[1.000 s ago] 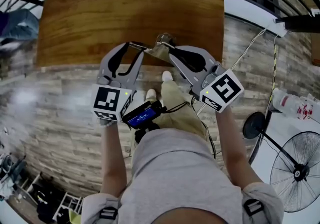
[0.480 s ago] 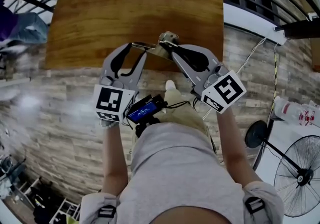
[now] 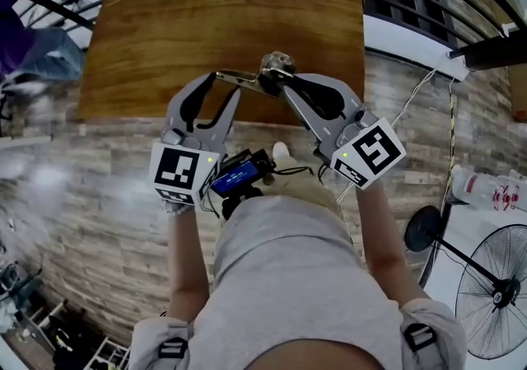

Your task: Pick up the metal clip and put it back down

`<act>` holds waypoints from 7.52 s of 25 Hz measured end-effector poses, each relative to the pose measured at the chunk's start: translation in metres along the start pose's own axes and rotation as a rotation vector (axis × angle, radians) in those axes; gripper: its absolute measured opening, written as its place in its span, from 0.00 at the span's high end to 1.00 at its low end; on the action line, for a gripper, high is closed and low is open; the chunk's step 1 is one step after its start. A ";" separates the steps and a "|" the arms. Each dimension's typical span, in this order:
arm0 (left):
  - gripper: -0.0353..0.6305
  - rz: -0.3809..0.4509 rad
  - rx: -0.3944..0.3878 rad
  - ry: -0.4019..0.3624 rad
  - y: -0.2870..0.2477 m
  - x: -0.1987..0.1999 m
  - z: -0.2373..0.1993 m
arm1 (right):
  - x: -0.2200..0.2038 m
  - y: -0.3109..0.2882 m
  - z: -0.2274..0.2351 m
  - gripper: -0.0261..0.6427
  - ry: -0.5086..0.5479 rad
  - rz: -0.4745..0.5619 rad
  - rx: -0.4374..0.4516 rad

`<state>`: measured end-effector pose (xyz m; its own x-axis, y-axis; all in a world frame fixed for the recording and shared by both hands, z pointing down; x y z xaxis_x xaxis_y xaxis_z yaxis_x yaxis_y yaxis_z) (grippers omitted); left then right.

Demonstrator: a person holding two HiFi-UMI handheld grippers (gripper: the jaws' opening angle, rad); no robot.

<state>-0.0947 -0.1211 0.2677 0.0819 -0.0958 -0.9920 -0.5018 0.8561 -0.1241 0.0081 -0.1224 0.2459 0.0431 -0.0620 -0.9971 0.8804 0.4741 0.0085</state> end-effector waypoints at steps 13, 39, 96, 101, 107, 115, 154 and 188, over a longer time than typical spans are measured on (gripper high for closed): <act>0.68 -0.002 -0.026 0.008 -0.009 0.001 0.004 | 0.002 0.005 0.007 0.90 0.006 -0.010 -0.032; 0.68 -0.092 -0.040 0.057 -0.015 -0.034 0.011 | -0.027 0.008 0.012 0.90 -0.029 -0.079 -0.030; 0.73 -0.478 0.044 0.314 -0.019 -0.244 0.012 | -0.234 -0.009 0.022 0.90 -0.327 -0.410 0.082; 0.72 -0.464 0.056 0.327 -0.021 -0.243 0.010 | -0.233 -0.011 0.025 0.90 -0.330 -0.407 0.082; 0.71 -0.455 0.051 0.342 -0.021 -0.242 0.010 | -0.235 -0.012 0.027 0.90 -0.326 -0.419 0.093; 0.69 -0.447 0.053 0.337 -0.014 -0.238 0.013 | -0.240 -0.012 0.034 0.89 -0.311 -0.462 0.109; 0.93 -0.098 -0.082 0.062 0.003 -0.051 0.026 | -0.075 0.045 0.030 0.96 0.003 -0.202 -0.321; 0.93 -0.026 -0.051 0.025 0.017 -0.015 0.024 | -0.026 0.057 0.023 0.96 0.109 -0.127 -0.365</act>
<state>-0.0842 -0.0932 0.2807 0.0741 -0.1309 -0.9886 -0.5430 0.8262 -0.1500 0.0679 -0.1135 0.2737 -0.1229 -0.0556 -0.9909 0.6492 0.7506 -0.1227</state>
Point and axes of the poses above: the fingertips, and each gripper's own axes: y backward along the fingers, z to its right, x out of its top, the point moved 1 cm from there along y, backward along the fingers, and after that the axes turned 6 degrees about z, right-handed, at the moved point
